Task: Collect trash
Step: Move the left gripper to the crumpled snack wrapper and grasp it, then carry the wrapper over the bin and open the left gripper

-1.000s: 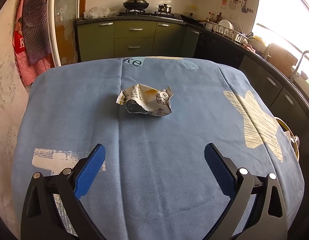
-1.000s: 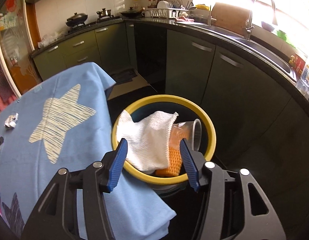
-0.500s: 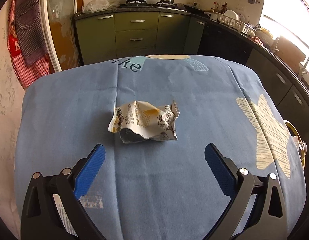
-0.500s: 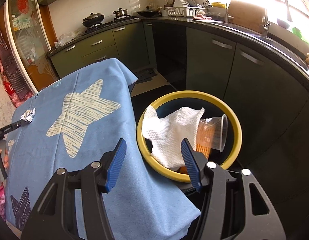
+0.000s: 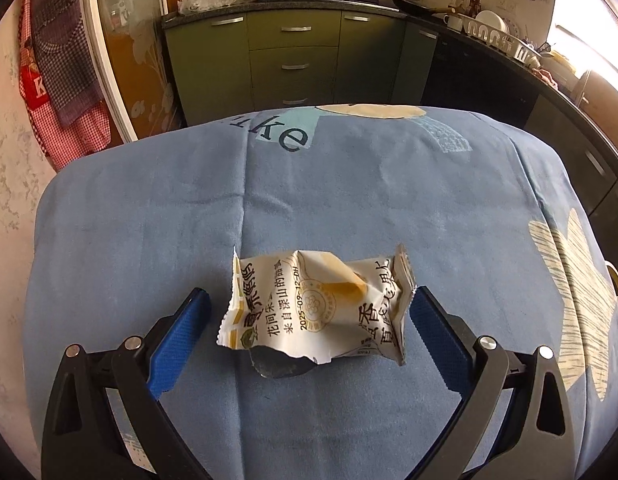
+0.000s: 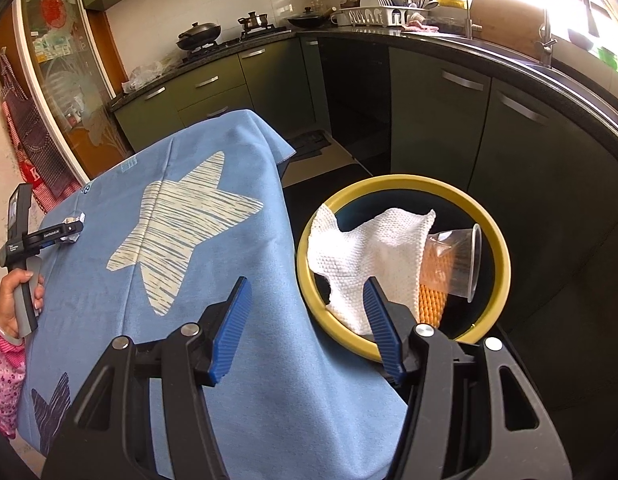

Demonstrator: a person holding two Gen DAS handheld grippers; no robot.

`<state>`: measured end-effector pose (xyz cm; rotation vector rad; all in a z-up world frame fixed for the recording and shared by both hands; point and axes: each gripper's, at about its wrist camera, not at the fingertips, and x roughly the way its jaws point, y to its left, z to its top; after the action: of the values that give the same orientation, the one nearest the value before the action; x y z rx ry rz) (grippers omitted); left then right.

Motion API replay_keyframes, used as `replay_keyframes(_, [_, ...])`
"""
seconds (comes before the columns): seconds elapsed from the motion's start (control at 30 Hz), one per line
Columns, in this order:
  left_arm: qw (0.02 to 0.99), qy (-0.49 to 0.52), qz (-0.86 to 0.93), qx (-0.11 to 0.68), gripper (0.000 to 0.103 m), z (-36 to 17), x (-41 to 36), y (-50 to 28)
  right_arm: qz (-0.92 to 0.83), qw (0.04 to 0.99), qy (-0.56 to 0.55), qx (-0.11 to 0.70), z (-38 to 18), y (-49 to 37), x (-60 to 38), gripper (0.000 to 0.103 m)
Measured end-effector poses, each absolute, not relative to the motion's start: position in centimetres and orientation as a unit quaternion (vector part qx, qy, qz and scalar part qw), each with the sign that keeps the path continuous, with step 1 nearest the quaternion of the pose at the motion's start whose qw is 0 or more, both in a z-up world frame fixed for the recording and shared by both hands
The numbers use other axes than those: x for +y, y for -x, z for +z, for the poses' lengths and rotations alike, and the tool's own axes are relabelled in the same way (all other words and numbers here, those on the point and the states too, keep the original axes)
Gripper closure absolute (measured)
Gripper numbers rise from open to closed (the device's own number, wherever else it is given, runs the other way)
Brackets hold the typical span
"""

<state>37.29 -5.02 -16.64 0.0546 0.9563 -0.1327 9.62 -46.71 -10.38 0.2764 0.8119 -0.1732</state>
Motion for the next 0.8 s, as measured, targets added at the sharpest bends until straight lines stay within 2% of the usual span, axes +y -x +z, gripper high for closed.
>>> replay_keyframes(0.13, [0.885,-0.025,-0.064,0.461,0.007,-16.7,-4.9,-37.6,-0.079,0.906,-0.132,0.395,-10.4,-9.7,-46.4,0.048])
replay_keyframes(0.37, [0.889,-0.031,-0.064,0.452,0.03,-16.4,-5.1,-37.6,-0.078,0.906,-0.13,0.395,-10.4,-9.8,-46.1,0.048])
replay_keyframes(0.8, [0.9,-0.057,-0.132,0.411,0.032,-12.7,-8.9,-33.3,-0.079,0.908,-0.129,0.39,-10.1,-9.6,-46.2,0.048])
